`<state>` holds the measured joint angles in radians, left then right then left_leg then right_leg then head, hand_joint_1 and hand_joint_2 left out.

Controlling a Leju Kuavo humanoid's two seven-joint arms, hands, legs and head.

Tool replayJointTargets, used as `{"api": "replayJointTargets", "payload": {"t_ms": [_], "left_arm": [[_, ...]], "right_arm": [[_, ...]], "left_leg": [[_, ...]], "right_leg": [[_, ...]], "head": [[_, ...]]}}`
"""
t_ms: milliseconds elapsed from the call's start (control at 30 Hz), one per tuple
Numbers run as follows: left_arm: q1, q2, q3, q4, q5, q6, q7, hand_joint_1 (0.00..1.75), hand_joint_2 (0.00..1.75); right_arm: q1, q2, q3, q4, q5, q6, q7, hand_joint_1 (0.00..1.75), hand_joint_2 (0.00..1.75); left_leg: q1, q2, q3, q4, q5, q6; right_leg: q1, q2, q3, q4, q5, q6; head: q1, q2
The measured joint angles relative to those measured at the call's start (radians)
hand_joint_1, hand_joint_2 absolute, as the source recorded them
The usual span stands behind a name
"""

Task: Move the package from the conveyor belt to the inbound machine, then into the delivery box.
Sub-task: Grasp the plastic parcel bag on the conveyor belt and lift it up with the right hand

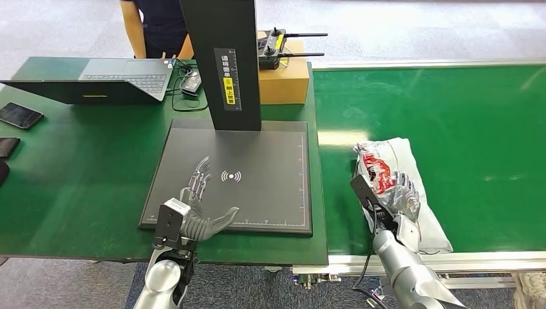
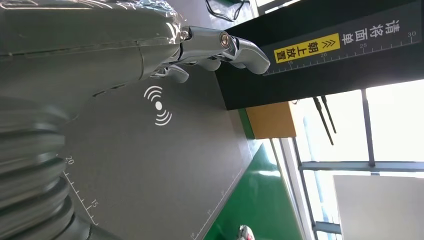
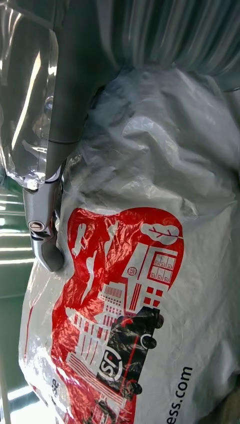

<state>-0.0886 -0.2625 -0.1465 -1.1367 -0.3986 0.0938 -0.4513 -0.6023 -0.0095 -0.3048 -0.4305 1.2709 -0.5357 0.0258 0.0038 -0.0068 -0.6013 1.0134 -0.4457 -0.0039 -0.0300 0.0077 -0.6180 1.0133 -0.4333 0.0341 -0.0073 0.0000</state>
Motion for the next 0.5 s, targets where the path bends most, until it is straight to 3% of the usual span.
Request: {"api": "replayJointTargets", "payload": {"t_ms": [200,400,500], "left_arm": [[0.0,0.0,0.0,0.001,0.001,0.001,0.002,0.0,1.75],[0.0,0.001,-0.003,0.001,0.01,0.003,0.018,0.0,1.75],[0.0,0.001,-0.005,0.001,0.011,0.003,0.021,0.0,1.75]], "right_arm": [[-0.002,0.0,0.004,0.011,0.018,0.001,0.027,0.0,1.75],[-0.01,0.0,0.03,0.015,0.133,0.03,0.237,0.03,1.75],[-0.015,0.0,0.039,0.017,0.159,0.061,0.283,1.18,1.75]], "left_leg": [[0.0,0.0,0.0,0.0,0.0,0.0],[0.0,-0.001,0.001,0.0,0.0,0.0],[0.0,-0.001,0.003,0.0,0.0,0.001]], "right_leg": [[0.0,0.0,0.0,0.0,0.0,0.0],[0.0,-0.001,0.002,0.0,0.0,0.0],[0.0,-0.001,0.004,-0.001,0.0,0.0]], "head": [[0.0,0.0],[0.0,0.0],[0.0,0.0]]}}
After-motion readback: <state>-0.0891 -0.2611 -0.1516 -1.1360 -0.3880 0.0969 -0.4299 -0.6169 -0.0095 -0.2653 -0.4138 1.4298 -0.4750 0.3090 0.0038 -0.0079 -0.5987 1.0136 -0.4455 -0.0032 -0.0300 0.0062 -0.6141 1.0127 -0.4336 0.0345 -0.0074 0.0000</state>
